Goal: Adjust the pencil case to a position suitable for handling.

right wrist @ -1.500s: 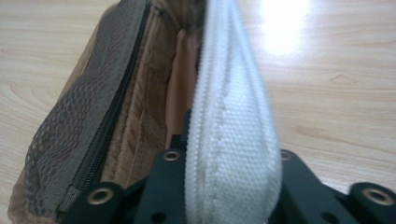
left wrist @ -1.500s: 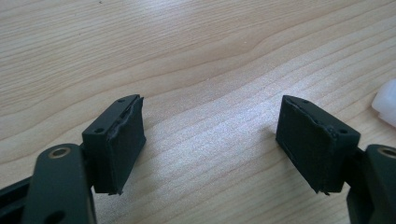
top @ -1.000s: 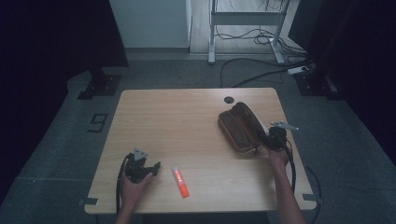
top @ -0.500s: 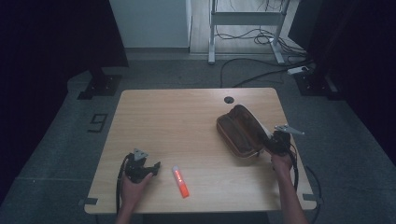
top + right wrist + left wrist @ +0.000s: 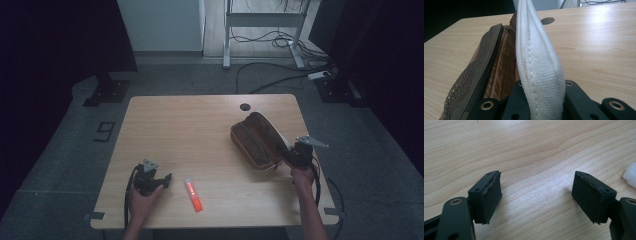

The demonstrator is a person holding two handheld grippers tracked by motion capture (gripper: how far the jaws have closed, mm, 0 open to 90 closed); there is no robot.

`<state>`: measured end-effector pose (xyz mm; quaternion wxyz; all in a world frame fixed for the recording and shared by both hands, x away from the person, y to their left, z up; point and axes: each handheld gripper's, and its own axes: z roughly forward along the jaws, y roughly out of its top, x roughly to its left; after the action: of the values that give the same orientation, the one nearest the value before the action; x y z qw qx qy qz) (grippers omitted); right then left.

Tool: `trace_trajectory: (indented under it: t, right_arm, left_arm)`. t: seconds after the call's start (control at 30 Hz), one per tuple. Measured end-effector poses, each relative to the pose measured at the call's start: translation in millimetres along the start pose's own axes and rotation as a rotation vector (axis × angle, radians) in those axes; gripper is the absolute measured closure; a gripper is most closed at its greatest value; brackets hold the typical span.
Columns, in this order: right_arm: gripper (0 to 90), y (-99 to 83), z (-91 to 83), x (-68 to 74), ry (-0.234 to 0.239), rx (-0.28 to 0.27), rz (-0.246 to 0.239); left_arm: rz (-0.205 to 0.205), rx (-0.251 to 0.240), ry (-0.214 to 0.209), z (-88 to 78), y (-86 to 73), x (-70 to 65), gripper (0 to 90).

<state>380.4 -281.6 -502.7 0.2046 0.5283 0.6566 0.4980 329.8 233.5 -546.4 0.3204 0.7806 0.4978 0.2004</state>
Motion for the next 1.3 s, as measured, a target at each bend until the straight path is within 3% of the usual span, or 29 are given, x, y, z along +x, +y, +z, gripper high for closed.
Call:
trace_trajectory:
  t: [1.3]
  right_arm:
    - [83.2,1.2,4.9,25.8,0.095,0.015,-0.105]
  left_arm:
    - [0.0,0.0,0.0,0.0,0.0,0.0,23.4]
